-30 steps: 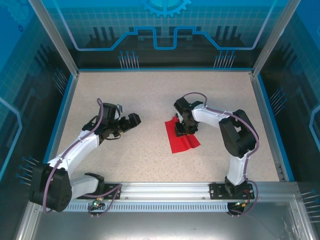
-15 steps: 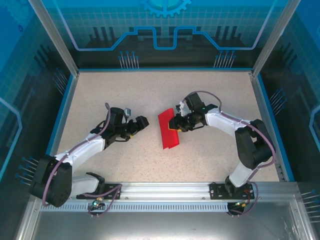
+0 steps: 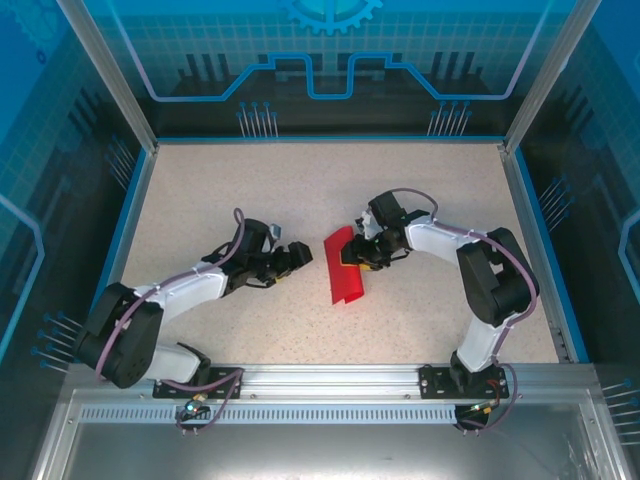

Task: Fold a paper plane with a square sheet of paper (pick it up from the middle)
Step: Fold the square sheet of paper in half at the center of the table.

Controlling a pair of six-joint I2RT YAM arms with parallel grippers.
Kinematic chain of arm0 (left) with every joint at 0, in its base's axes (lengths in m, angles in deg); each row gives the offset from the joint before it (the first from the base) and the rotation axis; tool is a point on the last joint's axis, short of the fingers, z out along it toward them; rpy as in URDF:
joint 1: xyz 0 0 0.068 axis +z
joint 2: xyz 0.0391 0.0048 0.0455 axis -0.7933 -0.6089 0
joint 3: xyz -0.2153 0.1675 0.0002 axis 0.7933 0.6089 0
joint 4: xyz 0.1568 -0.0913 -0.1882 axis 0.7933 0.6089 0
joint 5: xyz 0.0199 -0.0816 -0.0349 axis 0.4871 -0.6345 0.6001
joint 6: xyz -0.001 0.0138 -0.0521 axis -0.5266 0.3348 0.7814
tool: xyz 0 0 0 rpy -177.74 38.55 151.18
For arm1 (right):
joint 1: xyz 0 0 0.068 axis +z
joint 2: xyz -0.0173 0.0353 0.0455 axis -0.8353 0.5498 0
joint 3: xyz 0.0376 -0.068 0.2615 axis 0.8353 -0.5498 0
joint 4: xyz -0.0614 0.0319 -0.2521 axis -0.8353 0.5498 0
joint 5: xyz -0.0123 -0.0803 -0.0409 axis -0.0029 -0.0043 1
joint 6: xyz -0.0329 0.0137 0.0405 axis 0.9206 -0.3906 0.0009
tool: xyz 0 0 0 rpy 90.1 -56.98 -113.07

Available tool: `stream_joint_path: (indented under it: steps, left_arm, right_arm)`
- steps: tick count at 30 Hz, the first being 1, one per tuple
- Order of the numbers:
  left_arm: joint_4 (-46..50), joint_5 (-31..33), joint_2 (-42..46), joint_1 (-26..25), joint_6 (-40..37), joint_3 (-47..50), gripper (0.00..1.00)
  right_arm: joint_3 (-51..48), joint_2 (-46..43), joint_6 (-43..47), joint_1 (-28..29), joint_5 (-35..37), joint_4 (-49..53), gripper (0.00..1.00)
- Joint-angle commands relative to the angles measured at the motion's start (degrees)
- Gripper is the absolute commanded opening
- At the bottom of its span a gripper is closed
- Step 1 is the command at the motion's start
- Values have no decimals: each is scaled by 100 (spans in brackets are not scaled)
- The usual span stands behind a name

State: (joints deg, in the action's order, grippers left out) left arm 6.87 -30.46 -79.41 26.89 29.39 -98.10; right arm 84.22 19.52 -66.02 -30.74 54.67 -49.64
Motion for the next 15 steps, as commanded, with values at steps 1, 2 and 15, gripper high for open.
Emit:
stream_joint_path:
  steps: [1, 2, 15]
  left_arm:
    - [-127, -53, -146, -166, 43, -253, 85]
    - [-140, -30, -187, -229, 29, -274, 84]
    - [-289, 33, -947, -872, 90, -794, 68]
  right_arm:
    - [73, 43, 283, -51, 539, 451, 50]
    - [82, 35, 314, -51, 643, 516, 52]
    - [-93, -356, 648, -63, 1311, 757, 71]
